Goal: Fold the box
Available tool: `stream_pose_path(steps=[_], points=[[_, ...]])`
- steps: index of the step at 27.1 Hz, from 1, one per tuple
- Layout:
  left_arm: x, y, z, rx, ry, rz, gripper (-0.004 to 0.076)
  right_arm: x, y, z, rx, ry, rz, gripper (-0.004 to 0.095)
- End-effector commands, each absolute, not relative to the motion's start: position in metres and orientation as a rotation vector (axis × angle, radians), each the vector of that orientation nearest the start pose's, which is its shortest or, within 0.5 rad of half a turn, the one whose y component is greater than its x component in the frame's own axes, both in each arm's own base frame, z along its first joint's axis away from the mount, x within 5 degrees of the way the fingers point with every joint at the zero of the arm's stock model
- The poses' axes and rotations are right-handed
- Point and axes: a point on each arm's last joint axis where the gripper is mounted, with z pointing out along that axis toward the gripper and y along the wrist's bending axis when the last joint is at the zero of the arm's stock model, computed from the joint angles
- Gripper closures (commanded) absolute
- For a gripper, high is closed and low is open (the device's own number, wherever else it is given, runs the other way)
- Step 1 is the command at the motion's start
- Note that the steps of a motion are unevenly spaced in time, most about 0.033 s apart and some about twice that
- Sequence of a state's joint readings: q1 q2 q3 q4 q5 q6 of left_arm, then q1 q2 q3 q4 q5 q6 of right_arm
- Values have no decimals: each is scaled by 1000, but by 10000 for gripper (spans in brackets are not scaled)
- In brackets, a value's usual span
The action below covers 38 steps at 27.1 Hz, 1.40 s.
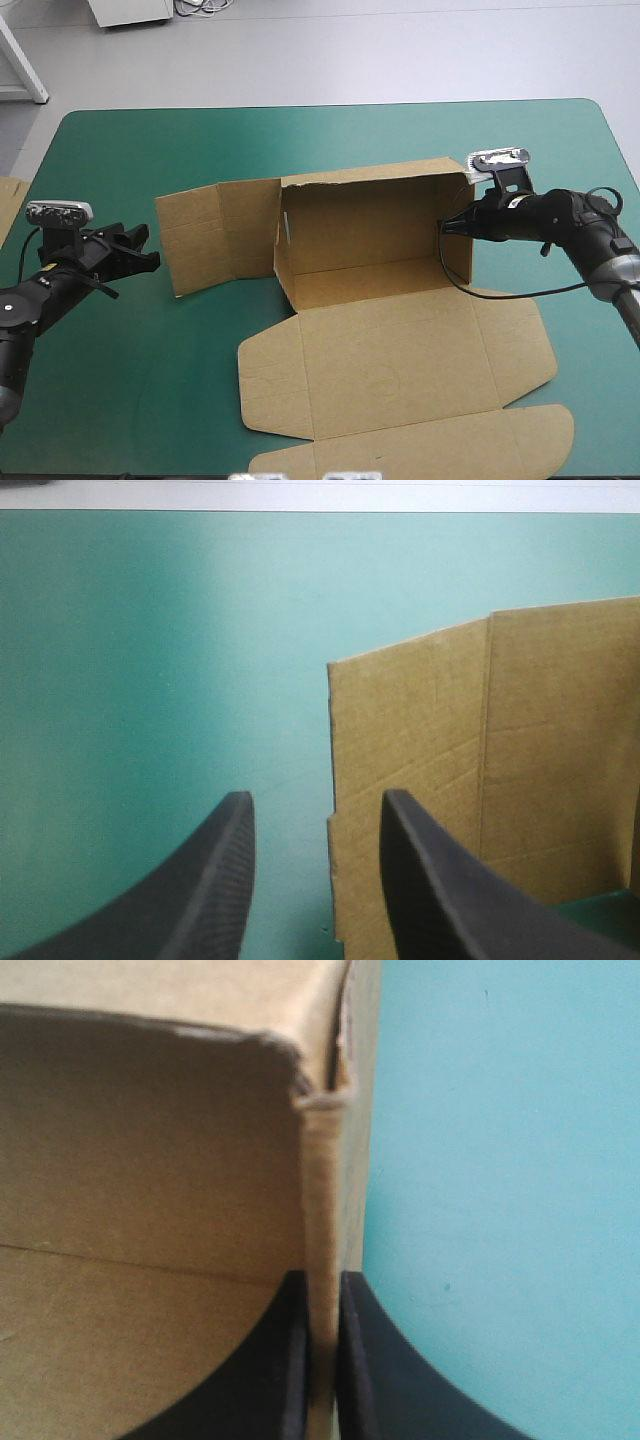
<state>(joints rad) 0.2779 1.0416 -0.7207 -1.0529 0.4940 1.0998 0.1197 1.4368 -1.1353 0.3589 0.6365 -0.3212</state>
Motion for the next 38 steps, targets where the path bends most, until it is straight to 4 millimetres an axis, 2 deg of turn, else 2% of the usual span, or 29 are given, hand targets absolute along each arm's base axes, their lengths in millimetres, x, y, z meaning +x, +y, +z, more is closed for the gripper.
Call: stream_pose_path(steps=[1,4,6,11,13,21,29,32,35,38], points=[[215,19,327,64,1952,-214,428,310,52,320,-261,2332,272,927],[215,19,327,64,1952,-214,428,311,52,319,-275,2331,266,906],[215,19,327,64,1952,-214,428,311,52,320,-281,2323,267,837],[215,19,327,64,1952,-214,428,313,53,322,-267,2294,281,490],[215,19,327,64,1952,-214,428,314,54,323,-254,2284,294,428],[215,20,327,61,1951,-211,428,315,58,325,-259,2254,335,442],[215,20,327,69,1952,-206,428,307,58,328,-301,2255,331,441],[216,20,327,70,1954,-205,428,290,54,321,-301,2243,301,441],[216,20,326,88,1955,-192,428,262,47,309,-276,2141,246,441],[217,20,325,94,1961,-190,428,249,49,297,-281,2132,296,427]])
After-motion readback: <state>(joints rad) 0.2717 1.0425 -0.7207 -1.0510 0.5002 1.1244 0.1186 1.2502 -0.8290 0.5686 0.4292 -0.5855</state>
